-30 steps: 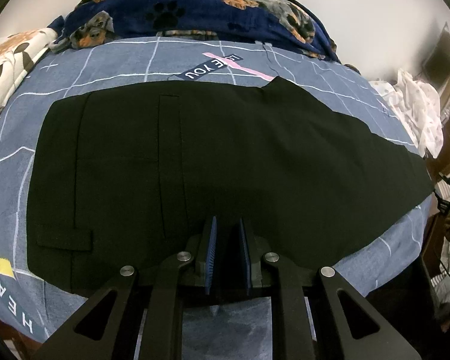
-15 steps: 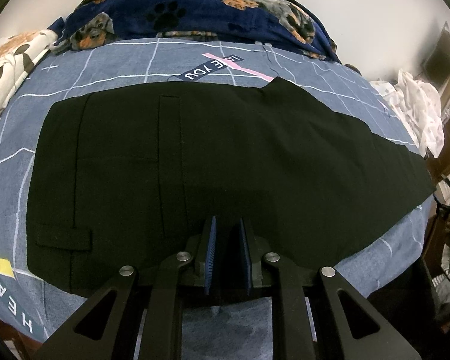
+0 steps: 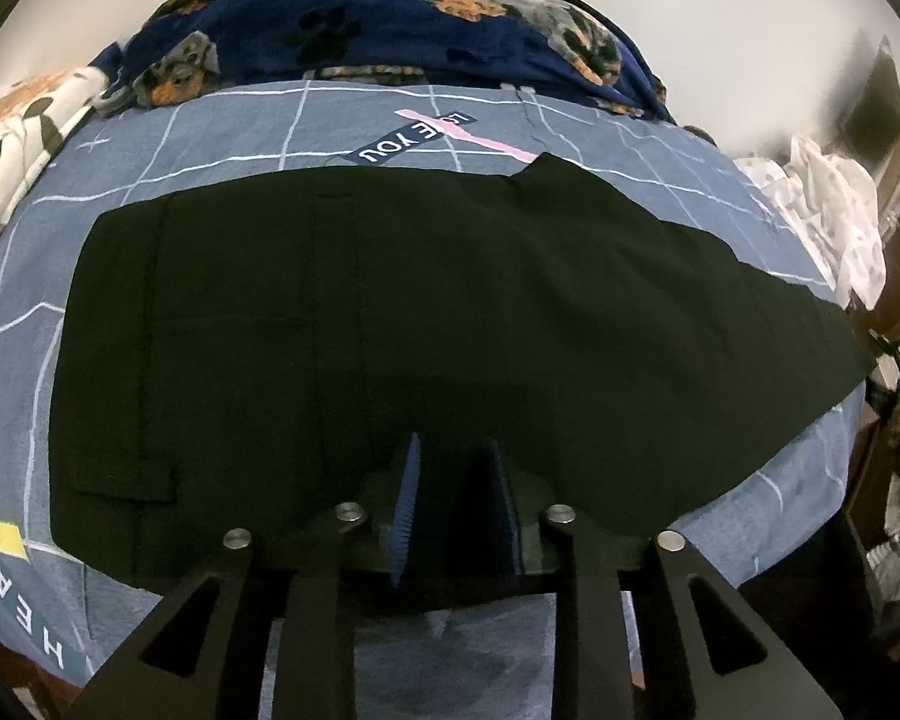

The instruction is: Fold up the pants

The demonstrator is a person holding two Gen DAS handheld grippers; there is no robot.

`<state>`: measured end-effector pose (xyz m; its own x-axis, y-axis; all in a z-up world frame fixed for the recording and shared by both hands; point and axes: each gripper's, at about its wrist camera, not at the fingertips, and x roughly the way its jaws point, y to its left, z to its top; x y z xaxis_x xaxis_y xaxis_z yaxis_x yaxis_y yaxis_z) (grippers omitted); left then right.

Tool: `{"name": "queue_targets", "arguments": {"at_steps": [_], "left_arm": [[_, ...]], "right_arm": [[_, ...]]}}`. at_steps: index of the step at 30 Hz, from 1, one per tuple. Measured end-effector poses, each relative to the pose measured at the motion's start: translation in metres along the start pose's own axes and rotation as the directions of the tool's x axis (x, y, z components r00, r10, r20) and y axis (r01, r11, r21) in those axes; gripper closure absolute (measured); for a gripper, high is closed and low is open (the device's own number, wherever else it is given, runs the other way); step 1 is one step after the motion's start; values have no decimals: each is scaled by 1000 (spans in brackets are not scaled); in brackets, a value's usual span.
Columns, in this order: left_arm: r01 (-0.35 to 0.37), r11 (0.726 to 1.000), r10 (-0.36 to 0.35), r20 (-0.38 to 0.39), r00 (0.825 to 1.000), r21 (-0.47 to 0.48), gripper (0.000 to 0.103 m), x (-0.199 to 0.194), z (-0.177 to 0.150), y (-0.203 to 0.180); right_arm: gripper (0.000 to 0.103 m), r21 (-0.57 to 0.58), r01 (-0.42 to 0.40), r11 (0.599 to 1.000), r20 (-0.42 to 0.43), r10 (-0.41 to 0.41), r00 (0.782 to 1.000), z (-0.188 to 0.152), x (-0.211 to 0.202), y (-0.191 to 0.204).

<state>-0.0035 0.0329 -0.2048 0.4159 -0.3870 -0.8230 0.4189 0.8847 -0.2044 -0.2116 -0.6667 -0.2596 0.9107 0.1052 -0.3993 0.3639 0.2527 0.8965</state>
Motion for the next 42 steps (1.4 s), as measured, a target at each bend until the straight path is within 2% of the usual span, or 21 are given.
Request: {"name": "queue_targets", "arguments": {"at_steps": [1,2,3,7,13,18,20,22,23,27,33,42], "left_arm": [[-1,1000,1,1,1000,6,70,0,0,-2],[0,1000,0,1,1000,11,69,0,-1,-4],[-1,1000,1,0,1000,20,66,0,0,-6],[-15,998,15,-1,1000,56,59,1,-1,-14],[-13,999,13,5,1000,45,57,-3,-1,-15],[-73,996,70,48,996,53,57,-19,7,-25],[-109,992,104,79,991,57,53,-28,10,-30],[-143,988,137,106,985,54,42,-36,14,-34],[-160,986,154,122,981,47,40,-39,15,-34],[-196,980,190,142,971,28,34,-42,18,-30],[-249,968,245,124,962,17,34,-36,19,-24],[-285,958,282,129,951,9,25,-39,16,-20]], "right_arm": [[69,3,32,999,-13,-32,999,0,4,1],[90,-8,78,997,-39,-78,996,-2,11,2],[91,-16,92,996,-40,-93,995,-4,12,2],[93,-11,87,996,-19,-87,996,-8,8,0],[93,-11,97,995,-7,-97,995,-12,6,0],[93,-13,138,990,8,-138,990,-12,10,7],[92,-14,154,988,17,-153,988,-12,10,9],[92,-22,165,986,24,-165,986,-12,9,12],[92,-21,164,986,30,-164,986,-13,8,14],[92,-37,152,988,41,-151,988,-14,4,24],[92,-77,116,990,42,-113,993,-18,3,48],[92,-157,30,987,-22,-34,999,-46,20,97]]}}
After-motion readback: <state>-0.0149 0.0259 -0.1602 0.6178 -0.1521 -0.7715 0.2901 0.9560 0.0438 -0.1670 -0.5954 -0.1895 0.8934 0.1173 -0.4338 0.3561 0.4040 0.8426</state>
